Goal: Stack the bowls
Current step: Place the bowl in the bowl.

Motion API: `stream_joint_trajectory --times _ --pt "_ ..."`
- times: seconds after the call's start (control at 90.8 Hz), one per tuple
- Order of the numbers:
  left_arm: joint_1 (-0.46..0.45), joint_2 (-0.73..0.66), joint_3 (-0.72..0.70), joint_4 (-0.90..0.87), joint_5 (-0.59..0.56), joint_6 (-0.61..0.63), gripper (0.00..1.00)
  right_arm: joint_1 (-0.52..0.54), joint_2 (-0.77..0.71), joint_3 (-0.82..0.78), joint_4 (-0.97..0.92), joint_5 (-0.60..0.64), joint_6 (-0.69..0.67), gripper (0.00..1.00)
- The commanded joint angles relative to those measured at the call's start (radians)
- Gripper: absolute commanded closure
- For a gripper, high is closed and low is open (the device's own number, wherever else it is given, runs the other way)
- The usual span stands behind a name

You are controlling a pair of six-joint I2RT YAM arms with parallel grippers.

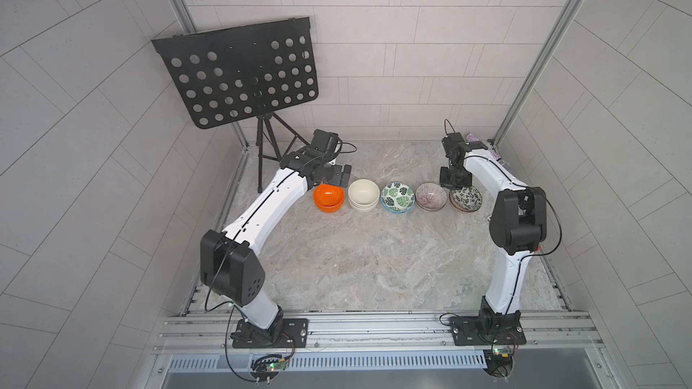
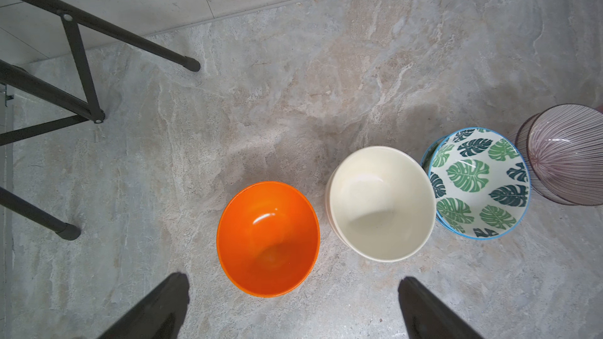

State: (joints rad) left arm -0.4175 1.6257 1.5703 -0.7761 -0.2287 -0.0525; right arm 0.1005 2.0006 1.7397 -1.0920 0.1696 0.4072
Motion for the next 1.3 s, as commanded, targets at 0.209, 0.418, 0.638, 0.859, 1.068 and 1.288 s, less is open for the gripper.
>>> stream_joint_trajectory --times 0.209,0.418,0.638,0.859,1.068,1.288 --pt "-0.001 -0.004 0.019 -0.007 0.009 0.003 0.0 -0.016 -0.026 -0.019 0.025 -0.02 0.007 0.94" --pt "-0.001 -0.006 0.019 -0.006 0.008 0.005 0.0 -0.018 -0.018 -0.03 0.034 -0.023 0.008 0.95" --pt "-0.001 -0.008 0.015 -0.009 0.005 0.009 0.0 -0.022 -0.022 -0.04 0.044 -0.023 0.012 0.95" --pt "-0.001 -0.007 0.015 -0.008 0.005 0.008 0.0 -0.029 -0.037 -0.049 0.051 -0.014 0.014 0.92" --pt "-0.001 -0.009 0.03 -0.008 -0.001 0.012 0.0 -0.035 -0.064 -0.031 0.046 -0.016 0.012 0.83" --pt "-0.001 -0.01 0.036 -0.01 -0.025 0.015 0.0 -0.046 -0.16 -0.034 0.08 -0.024 0.016 0.69"
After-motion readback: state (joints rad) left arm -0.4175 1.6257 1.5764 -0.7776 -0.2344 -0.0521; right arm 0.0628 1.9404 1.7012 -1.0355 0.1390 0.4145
